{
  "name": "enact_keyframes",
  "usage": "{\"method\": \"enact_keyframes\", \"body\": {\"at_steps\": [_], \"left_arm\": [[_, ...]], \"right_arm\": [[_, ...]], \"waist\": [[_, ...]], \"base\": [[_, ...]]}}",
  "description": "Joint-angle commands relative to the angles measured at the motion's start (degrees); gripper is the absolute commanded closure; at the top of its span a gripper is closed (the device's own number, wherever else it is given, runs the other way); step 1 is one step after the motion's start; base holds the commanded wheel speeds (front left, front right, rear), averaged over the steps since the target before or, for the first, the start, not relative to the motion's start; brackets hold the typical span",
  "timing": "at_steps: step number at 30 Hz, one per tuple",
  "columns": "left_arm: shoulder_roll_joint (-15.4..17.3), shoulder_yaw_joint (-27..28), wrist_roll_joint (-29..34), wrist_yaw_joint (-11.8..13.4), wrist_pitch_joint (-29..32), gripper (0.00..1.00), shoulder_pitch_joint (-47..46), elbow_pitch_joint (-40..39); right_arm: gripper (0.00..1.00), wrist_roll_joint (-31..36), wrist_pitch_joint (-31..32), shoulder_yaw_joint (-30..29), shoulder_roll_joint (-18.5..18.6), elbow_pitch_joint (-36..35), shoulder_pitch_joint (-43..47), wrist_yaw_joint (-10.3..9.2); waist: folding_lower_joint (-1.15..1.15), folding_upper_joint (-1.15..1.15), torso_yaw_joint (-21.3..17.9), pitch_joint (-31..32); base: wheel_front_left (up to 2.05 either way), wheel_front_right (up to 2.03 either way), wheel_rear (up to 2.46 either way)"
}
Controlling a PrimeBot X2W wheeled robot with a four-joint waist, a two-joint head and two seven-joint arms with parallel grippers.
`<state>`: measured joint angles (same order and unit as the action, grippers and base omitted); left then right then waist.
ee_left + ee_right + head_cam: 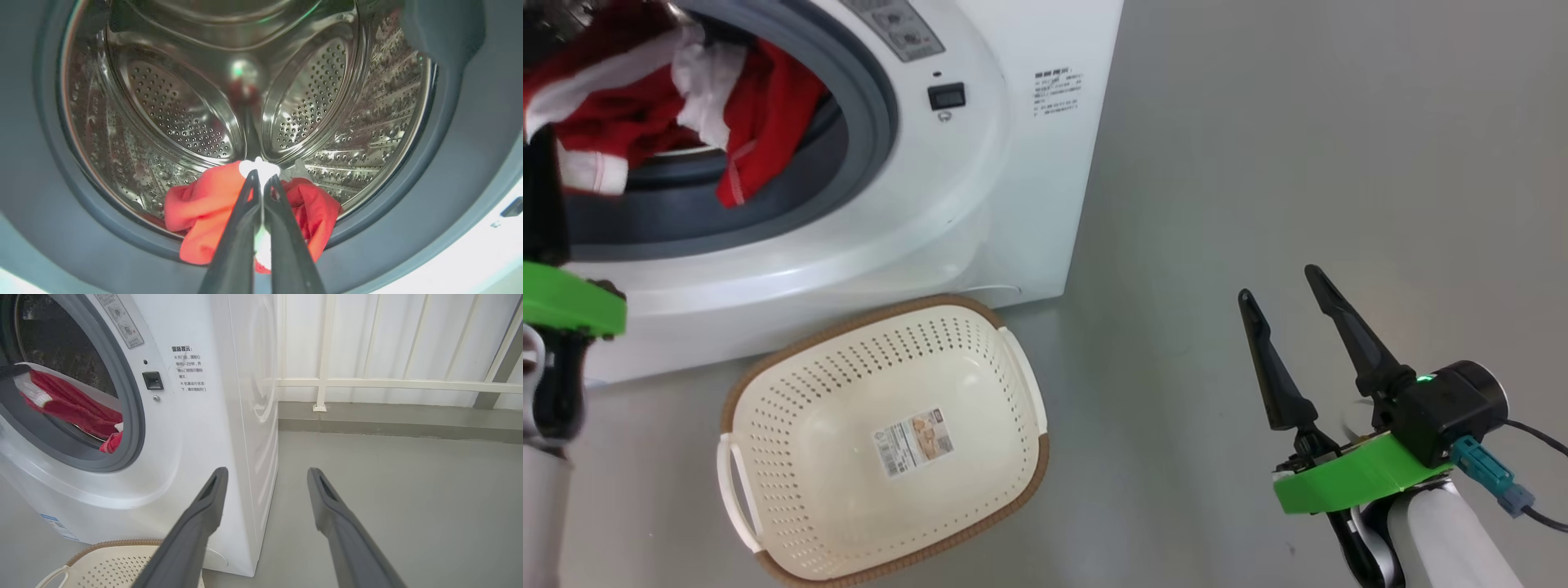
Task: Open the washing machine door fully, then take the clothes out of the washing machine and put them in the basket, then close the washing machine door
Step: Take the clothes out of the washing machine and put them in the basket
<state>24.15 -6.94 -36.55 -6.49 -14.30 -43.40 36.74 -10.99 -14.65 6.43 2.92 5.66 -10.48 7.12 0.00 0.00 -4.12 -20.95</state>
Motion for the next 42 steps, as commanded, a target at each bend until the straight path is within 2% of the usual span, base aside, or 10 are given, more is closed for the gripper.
{"method": "enact_keyframes", "body": {"at_steps": [1, 7, 16, 31, 42], "left_arm": [[2.4, 3.1, 0.9, 0.3, -0.7, 1.0, 1.1, -2.7], [0.0, 6.9, 3.7, 0.3, -0.7, 1.0, 5.7, -7.7], [-2.6, 9.7, 6.6, 0.7, -0.7, 1.0, 10.5, -13.2], [-4.7, 9.8, 8.4, 3.4, -0.1, 1.0, 15.9, -23.0], [-6.0, 8.7, 7.3, 6.1, 5.0, 1.0, 21.6, -31.7]], "right_arm": [[0.0, 0.2, -0.3, 1.1, 0.0, -1.1, 0.9, 0.36], [0.0, 0.3, -0.3, 0.8, 0.0, -0.5, 1.8, 0.36], [0.0, 0.2, -0.3, 0.6, 0.0, 0.4, 3.1, 0.36], [0.0, -0.1, -0.3, 0.3, 0.0, 2.3, 5.0, 0.36], [0.0, 0.0, -0.3, 0.5, 0.0, 2.2, 5.8, 0.36]], "waist": [[0.0, 0.0, 0.5, 1.7], [0.0, 0.0, 0.6, 4.5], [0.0, 0.0, 0.7, 8.4], [0.0, 0.0, 0.7, 14.6], [0.0, 0.0, 0.2, 15.3]], "base": [[0.0, 0.0, 0.0], [0.0, 0.0, 0.0], [0.0, 0.0, 0.0], [0.0, 0.0, 0.0], [0.0, 0.0, 0.0]]}}
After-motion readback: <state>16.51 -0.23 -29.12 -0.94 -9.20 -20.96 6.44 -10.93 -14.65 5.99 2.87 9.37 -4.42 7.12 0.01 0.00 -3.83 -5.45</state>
